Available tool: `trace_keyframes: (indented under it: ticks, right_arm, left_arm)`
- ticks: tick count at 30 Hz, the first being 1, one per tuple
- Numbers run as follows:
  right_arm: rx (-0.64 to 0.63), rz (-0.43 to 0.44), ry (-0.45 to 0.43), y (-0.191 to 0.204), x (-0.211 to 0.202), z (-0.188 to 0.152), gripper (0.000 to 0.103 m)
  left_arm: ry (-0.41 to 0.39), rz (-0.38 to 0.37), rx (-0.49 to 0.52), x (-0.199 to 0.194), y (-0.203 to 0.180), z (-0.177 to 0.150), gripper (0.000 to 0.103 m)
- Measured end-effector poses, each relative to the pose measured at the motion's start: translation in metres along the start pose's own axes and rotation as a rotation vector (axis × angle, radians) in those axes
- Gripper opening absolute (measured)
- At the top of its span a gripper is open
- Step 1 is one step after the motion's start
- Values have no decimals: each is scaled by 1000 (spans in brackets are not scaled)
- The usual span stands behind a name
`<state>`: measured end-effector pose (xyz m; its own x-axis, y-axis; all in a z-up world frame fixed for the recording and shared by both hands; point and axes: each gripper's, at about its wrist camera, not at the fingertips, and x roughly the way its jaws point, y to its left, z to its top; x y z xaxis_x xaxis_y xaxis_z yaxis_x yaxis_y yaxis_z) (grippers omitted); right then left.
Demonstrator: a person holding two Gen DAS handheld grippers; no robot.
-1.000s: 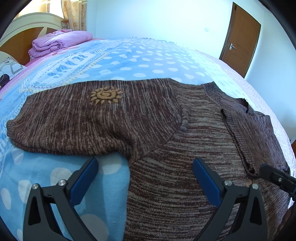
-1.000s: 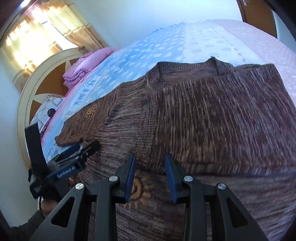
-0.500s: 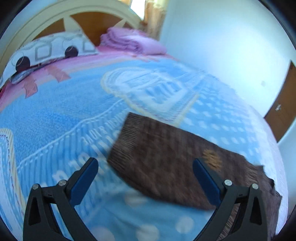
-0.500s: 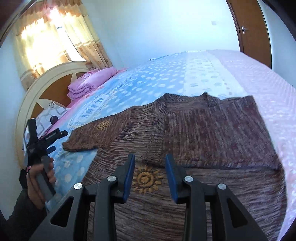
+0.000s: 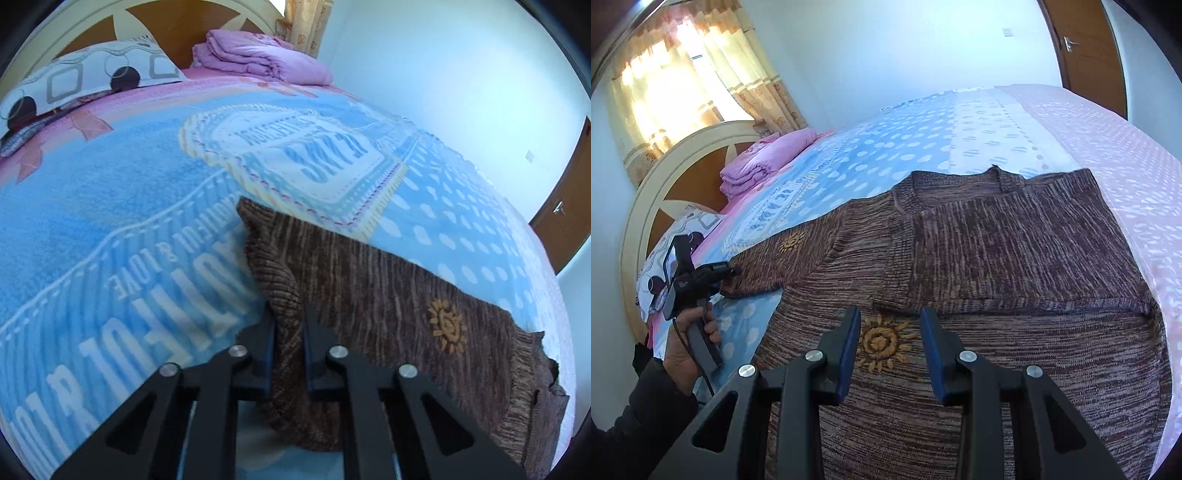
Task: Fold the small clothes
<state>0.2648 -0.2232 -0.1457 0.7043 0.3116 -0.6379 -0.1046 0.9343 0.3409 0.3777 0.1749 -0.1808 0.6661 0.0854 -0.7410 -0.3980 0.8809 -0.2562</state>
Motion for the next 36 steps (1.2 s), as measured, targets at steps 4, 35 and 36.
trace_keyframes:
  ticks: [4, 35, 36]
  right_arm:
    - [24, -5, 3, -6, -1, -2, 35]
    - [147, 6, -11, -46, -5, 28, 48]
    - [147, 23, -9, -44, -2, 32, 53]
  left_arm:
    - [-56, -45, 94, -17, -34, 6, 8]
    - [-87, -240, 516, -94, -152, -132, 100]
    - [-79, -200, 501, -86, -145, -130, 100]
